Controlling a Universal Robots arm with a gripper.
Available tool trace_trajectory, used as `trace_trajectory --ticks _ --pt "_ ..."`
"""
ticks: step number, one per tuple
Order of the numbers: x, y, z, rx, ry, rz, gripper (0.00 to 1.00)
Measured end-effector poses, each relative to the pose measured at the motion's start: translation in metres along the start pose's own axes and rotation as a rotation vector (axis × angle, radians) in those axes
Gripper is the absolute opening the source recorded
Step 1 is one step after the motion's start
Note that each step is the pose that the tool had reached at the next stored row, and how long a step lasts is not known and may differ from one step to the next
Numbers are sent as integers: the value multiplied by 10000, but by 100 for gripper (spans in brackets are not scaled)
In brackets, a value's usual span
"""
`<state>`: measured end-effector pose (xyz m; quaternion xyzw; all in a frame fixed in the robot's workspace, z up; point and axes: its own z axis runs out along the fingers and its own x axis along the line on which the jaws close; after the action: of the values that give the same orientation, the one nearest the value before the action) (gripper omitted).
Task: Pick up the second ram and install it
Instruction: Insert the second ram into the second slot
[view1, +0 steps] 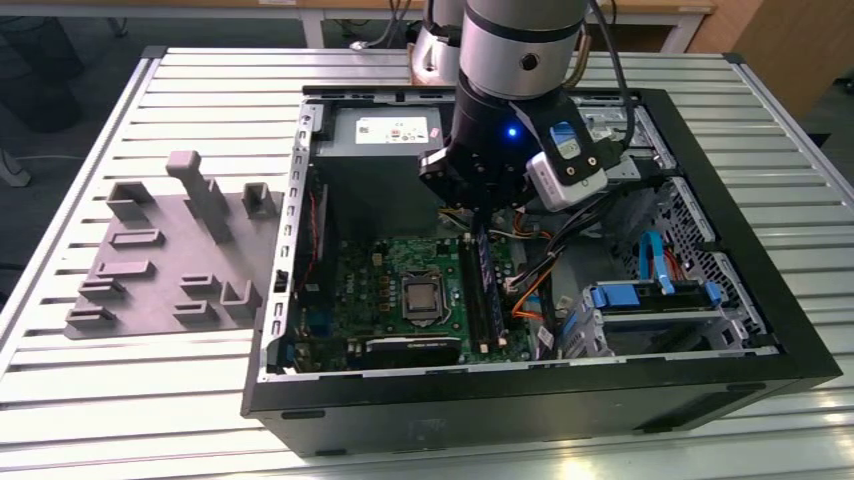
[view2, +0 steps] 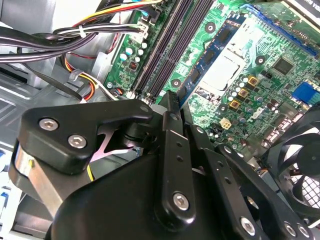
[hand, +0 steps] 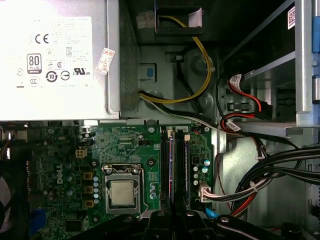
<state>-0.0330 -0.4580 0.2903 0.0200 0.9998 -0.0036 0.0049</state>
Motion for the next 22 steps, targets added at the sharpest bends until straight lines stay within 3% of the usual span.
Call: trace_trajectory --ticks 4,9,17,22 --pt "0 2 28 -1 0 -15 14" --pt "-1 2 115 -6 1 -717 14" --pt "0 4 259 1 6 -445 14" --pt "1 4 293 2 11 -370 14"
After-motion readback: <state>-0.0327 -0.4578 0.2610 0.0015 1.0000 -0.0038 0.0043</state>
